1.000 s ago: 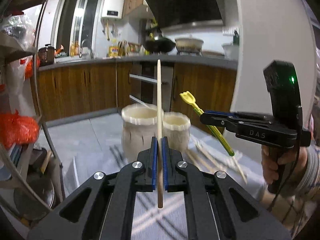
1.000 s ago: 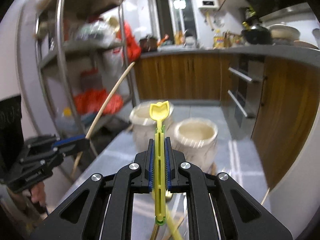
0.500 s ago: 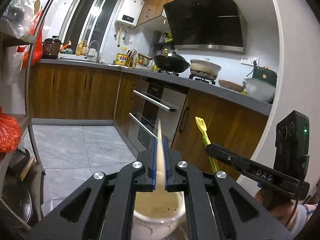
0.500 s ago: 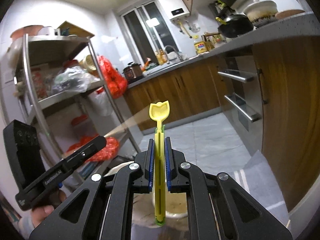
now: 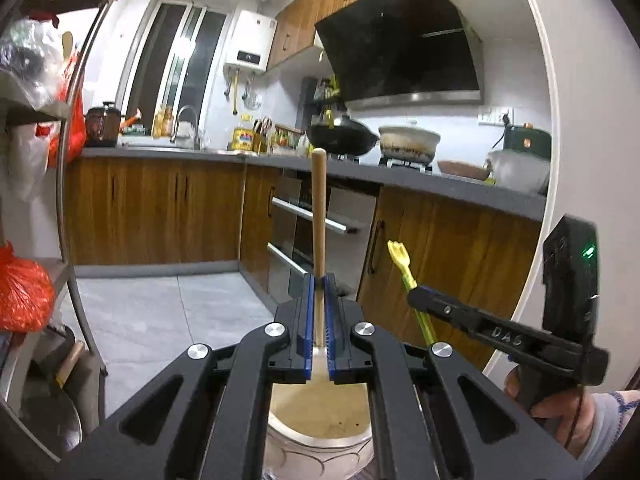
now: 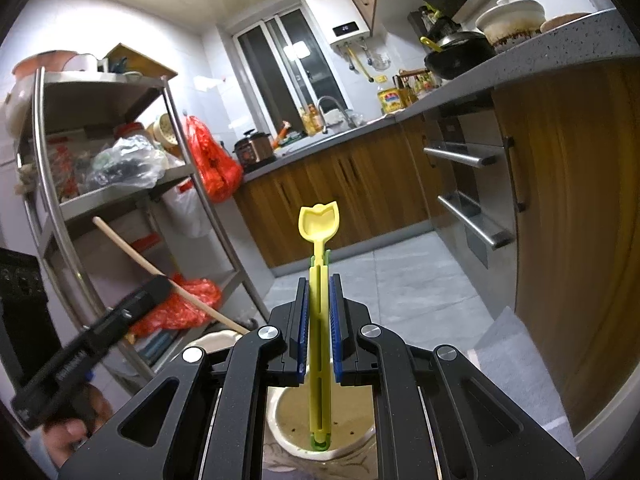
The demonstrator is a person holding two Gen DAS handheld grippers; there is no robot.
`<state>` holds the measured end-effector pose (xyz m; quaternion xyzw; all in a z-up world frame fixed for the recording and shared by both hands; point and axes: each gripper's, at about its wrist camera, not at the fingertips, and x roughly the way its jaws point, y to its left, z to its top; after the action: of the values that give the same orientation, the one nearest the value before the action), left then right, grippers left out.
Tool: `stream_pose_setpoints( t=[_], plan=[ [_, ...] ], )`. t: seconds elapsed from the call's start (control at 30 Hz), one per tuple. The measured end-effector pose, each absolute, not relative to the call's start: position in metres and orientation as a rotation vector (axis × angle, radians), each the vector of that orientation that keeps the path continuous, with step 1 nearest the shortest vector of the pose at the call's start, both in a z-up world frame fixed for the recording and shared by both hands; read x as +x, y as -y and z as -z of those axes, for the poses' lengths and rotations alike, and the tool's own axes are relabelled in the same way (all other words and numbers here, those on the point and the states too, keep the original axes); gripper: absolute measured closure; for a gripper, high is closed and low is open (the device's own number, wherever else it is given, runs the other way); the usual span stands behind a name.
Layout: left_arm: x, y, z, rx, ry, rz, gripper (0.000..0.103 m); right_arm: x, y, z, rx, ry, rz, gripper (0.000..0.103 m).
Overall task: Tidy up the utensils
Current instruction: 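Carry chopstick and spatula up and lower them into the ceramic holder's two pots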
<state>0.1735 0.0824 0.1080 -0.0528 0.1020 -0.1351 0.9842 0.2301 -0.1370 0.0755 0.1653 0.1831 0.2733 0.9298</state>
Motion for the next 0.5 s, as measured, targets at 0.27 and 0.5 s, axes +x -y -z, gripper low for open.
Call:
stream_pose_setpoints(
  t=[0.27, 0.5],
  plan=[
    [0.138, -0.097, -0.149, -0.105, -0.162, 0.301, 0.099, 0.241, 0.134, -0.079, 0.343, -0.339, -0.537, 0.092],
    [0.133, -0.085, -0.146, -0.042, -0.224, 0.308, 0.099, 0.245, 0.122, -0.064, 0.303, -0.355, -0.517, 0.092]
  ],
)
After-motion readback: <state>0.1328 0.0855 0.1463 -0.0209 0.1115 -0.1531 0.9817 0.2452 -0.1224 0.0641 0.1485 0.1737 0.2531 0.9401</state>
